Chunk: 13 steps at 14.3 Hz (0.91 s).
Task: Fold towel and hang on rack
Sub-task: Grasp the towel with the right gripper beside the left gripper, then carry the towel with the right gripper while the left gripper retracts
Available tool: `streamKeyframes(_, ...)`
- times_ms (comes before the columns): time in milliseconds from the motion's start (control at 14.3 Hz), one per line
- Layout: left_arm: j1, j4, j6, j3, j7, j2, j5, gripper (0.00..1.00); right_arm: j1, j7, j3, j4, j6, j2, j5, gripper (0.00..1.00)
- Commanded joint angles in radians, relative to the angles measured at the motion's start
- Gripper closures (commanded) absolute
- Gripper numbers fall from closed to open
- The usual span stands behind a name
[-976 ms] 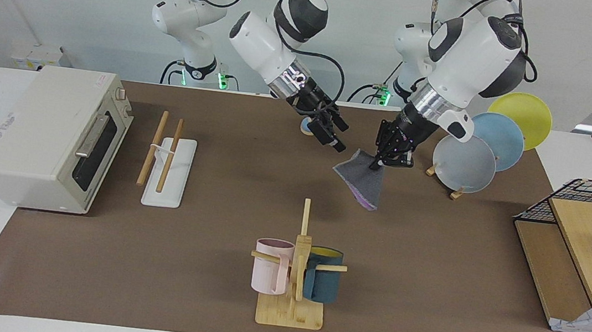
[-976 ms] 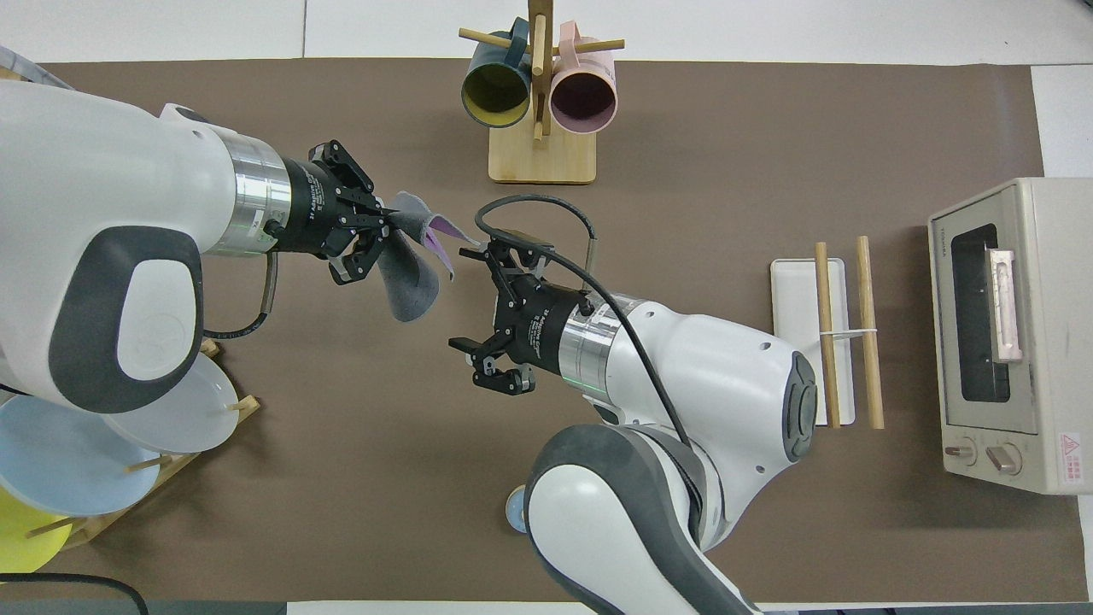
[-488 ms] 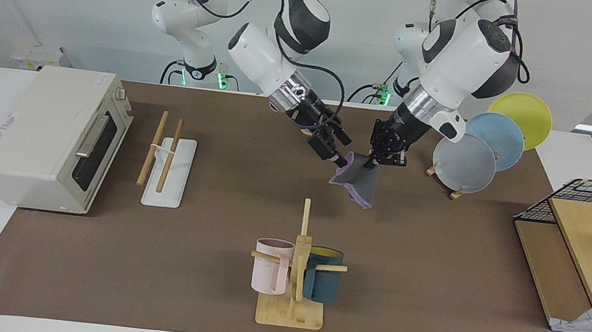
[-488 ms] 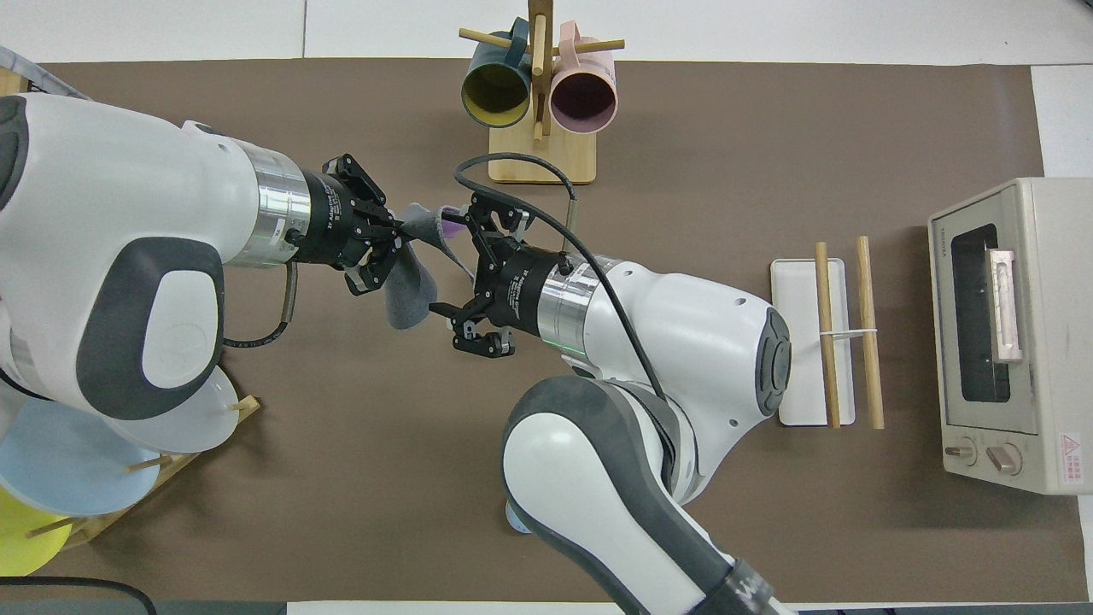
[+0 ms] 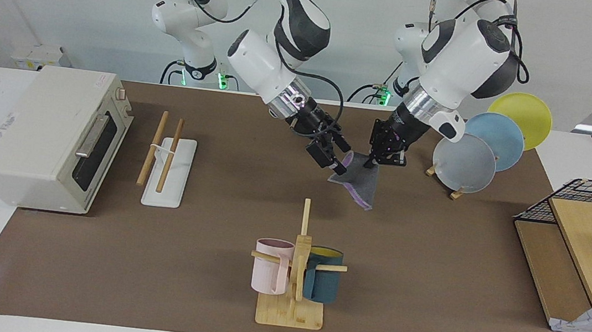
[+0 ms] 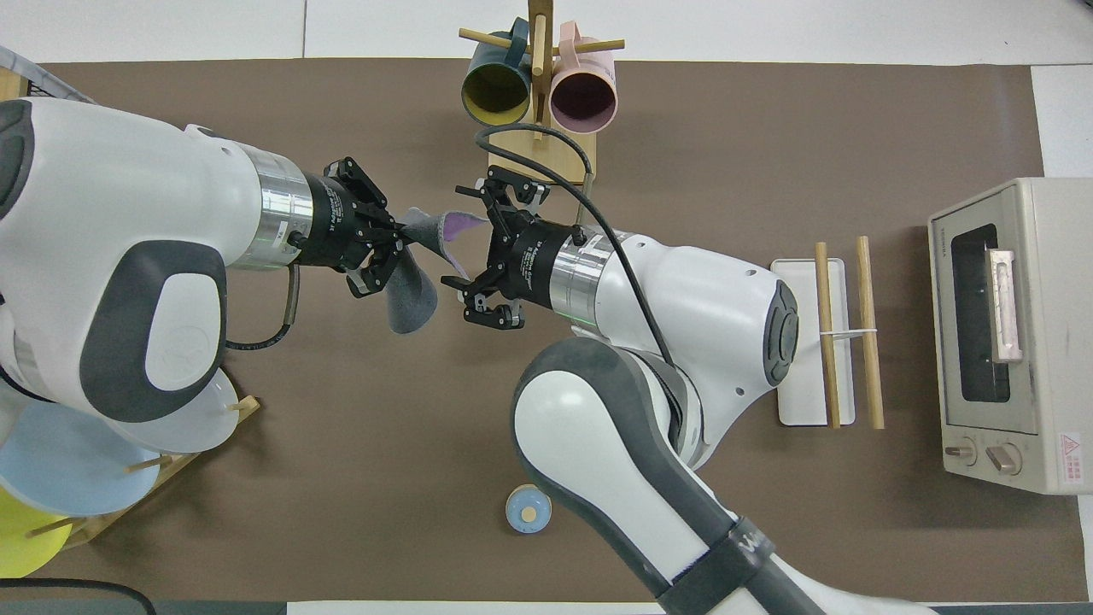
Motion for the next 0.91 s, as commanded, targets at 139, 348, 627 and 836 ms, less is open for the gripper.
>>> streamKeyframes(139, -0.012, -0.034, 0.02, 0.007, -0.028, -0.033, 0.014, 1.0, -0.006, -0.004, 0.003, 0.084, -0.005, 0.06, -0.038, 0.01)
streamKeyframes(348, -0.012, -0.034, 0.02, 0.007, -0.028, -0.033, 0.014, 1.0, 0.011, -0.029, 0.003, 0.084, -0.003, 0.07, -0.045, 0.37)
streamKeyframes(627, -0.012, -0.034, 0.02, 0.007, -0.03, -0.033, 0.014, 1.0, 0.003, -0.082, 0.004, 0.083, -0.017, 0.071, -0.044, 1.0)
streamKeyframes(836, -0.012, -0.034, 0.02, 0.007, -0.03, -0.035, 0.014, 1.0, -0.003, -0.084, 0.004, 0.084, -0.025, 0.071, -0.044, 1.0)
